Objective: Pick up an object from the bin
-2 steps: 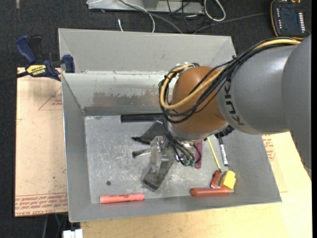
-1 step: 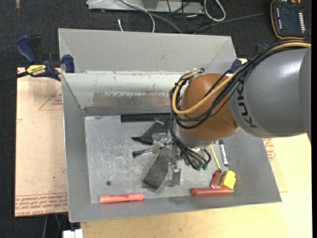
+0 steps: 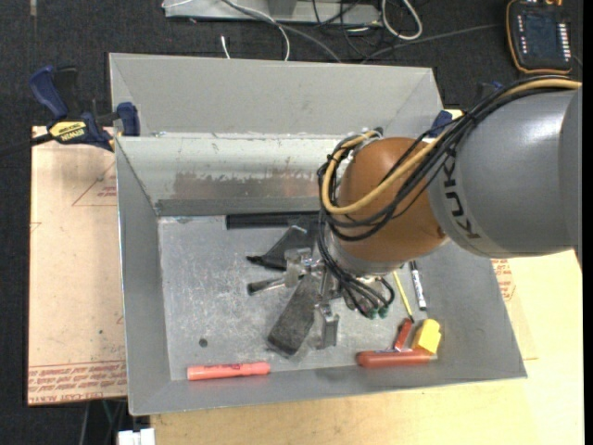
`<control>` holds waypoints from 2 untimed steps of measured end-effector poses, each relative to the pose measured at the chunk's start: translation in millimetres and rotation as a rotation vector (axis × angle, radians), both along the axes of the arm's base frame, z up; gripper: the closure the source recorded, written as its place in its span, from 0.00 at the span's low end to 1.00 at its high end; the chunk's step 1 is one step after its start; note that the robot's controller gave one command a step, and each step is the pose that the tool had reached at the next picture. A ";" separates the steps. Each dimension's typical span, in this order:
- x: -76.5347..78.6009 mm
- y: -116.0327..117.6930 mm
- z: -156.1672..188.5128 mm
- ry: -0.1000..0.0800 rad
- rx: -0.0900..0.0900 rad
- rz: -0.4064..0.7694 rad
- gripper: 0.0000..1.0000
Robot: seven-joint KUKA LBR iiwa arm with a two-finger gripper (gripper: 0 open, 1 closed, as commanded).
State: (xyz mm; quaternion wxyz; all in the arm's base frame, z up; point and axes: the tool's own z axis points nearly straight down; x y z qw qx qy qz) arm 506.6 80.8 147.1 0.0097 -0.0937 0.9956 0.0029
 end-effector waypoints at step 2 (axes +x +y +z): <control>33.8 6.7 -64.2 -0.007 0.003 -0.018 0.00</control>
Offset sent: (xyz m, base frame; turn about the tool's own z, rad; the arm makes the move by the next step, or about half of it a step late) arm 0.0336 0.0058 -0.0638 0.0176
